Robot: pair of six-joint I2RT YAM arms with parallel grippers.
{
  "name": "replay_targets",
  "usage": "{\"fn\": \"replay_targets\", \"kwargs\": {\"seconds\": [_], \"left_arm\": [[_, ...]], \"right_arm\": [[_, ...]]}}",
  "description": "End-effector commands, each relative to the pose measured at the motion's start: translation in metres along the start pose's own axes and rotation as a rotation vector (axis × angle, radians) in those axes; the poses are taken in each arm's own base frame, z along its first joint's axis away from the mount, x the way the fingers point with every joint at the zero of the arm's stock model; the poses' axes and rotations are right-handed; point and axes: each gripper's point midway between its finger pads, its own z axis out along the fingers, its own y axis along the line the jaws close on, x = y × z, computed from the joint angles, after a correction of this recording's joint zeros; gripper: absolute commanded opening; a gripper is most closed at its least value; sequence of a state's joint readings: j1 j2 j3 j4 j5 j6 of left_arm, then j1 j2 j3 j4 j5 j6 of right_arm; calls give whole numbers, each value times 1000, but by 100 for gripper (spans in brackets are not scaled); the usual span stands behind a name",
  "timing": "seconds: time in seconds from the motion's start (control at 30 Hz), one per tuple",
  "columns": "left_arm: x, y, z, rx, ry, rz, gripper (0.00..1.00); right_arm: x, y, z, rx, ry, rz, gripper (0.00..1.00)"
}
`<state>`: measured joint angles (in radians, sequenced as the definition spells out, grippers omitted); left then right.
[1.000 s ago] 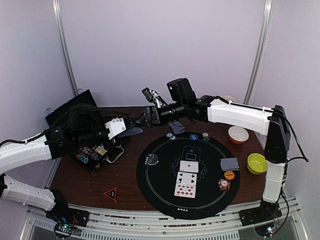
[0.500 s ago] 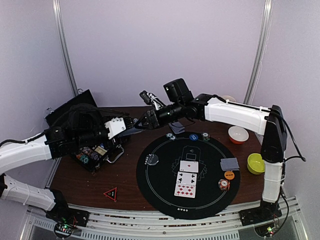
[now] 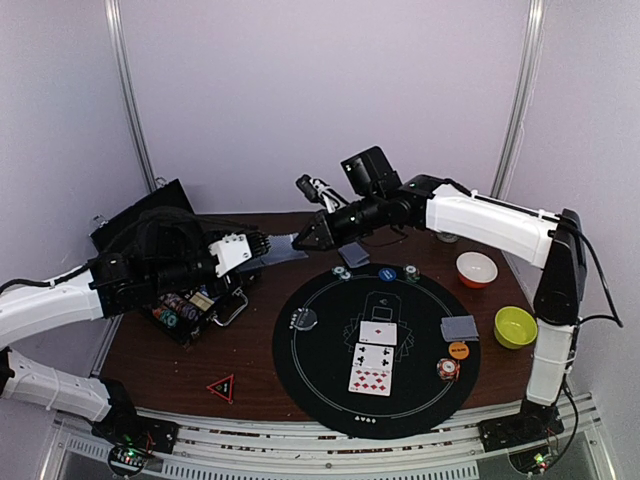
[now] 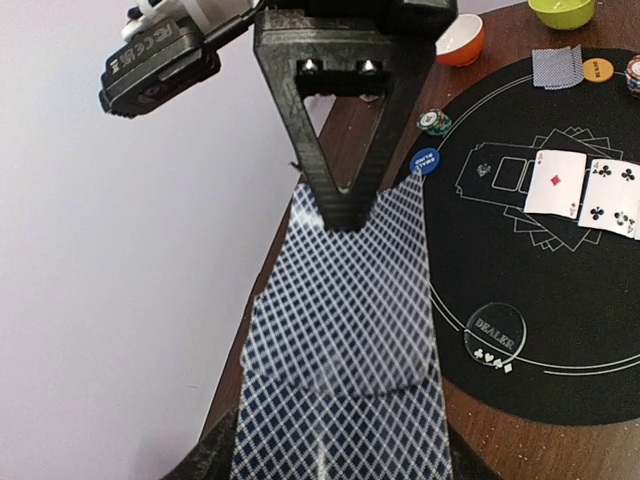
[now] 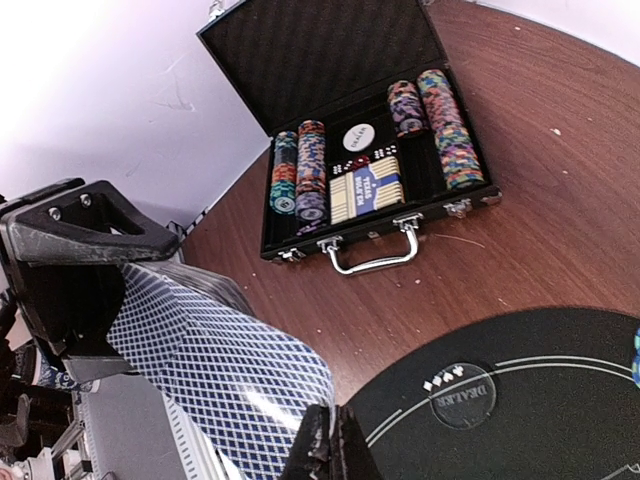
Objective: Distribute texas hold em gaming equipment
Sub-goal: Place the poker card in the community card area.
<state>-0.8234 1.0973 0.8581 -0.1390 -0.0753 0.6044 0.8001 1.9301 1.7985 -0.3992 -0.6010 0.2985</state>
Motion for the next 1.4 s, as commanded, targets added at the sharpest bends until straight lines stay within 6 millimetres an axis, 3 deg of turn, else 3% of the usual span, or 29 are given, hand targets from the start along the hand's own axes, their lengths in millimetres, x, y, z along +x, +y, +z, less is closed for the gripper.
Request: {"fn": "replay_targets", "kwargs": {"seconds": [0.0,0.17,0.23,0.3,0.37,0.43,0.57,0.8,1.1,1.37], "left_arm": [[-19,18,-9,-71,-73,-1,52],[-17,18,-8,-71,-69,-2,52],[-18,18,-7,-72,-71,-2,52],[-18,18,-7,-72,-75,-4,52],[-20,18,-7,-71,-80,-2,52],[-21,19,-6,-70,-81,0,52],[-23,18,-4,-59,-84,-1,52],[-21,17,-1,-53,-72,0,52],[-17,17,-3,-57,-59,-2,52],[-17,17,-2,-60,-56,0,52]], "right_arm": [[-18,-12,-52,99,-49,-8,0],[-37,-35,-116,153,-206,58,0],[-35,-58,-139,201,-292,127,0],[-19,-89,-146,265,-339,204,0],[9,-119,-139,337,-333,260,0],[39,-136,-119,336,-286,306,0],[88,-163,-89,326,-217,415,0],[157,-195,-60,344,-101,498,0],[186,-218,-61,363,-43,539,0],[209,-218,-61,336,95,507,0]]}}
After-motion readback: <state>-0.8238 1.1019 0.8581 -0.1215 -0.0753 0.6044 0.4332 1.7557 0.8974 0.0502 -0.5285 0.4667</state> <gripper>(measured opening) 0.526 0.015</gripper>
